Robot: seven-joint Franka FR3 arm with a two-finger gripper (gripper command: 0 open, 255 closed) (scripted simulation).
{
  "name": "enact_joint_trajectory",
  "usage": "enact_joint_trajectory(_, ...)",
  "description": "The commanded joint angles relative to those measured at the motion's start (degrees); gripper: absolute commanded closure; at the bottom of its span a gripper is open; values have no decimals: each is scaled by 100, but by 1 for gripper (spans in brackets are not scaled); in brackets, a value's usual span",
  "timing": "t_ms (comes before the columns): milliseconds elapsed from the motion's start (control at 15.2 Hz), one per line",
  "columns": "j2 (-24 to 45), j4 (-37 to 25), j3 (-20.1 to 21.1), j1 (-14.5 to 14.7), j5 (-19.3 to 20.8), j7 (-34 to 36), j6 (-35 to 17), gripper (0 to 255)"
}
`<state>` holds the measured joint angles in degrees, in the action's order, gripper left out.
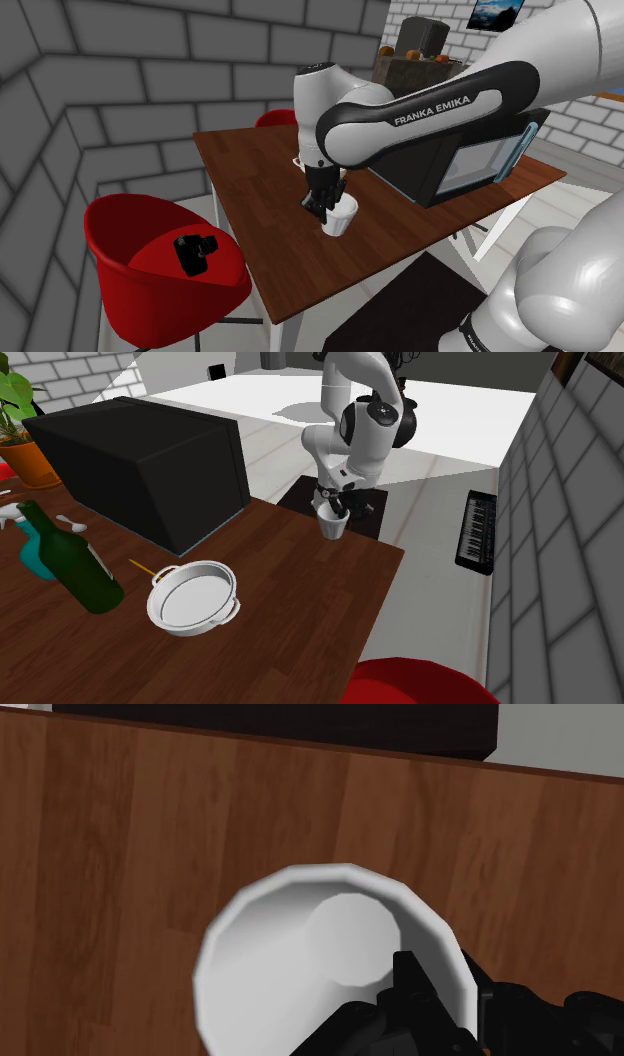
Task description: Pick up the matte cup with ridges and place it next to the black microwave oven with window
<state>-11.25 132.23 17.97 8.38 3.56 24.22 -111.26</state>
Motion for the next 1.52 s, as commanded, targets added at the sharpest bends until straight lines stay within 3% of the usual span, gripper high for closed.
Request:
enact_joint_trajectory(0, -73, -86, -12, 2, -22, -34, 155, 255)
enact_joint_trajectory(1452, -420, -1464, -98, -13, -100, -270, 1855, 255)
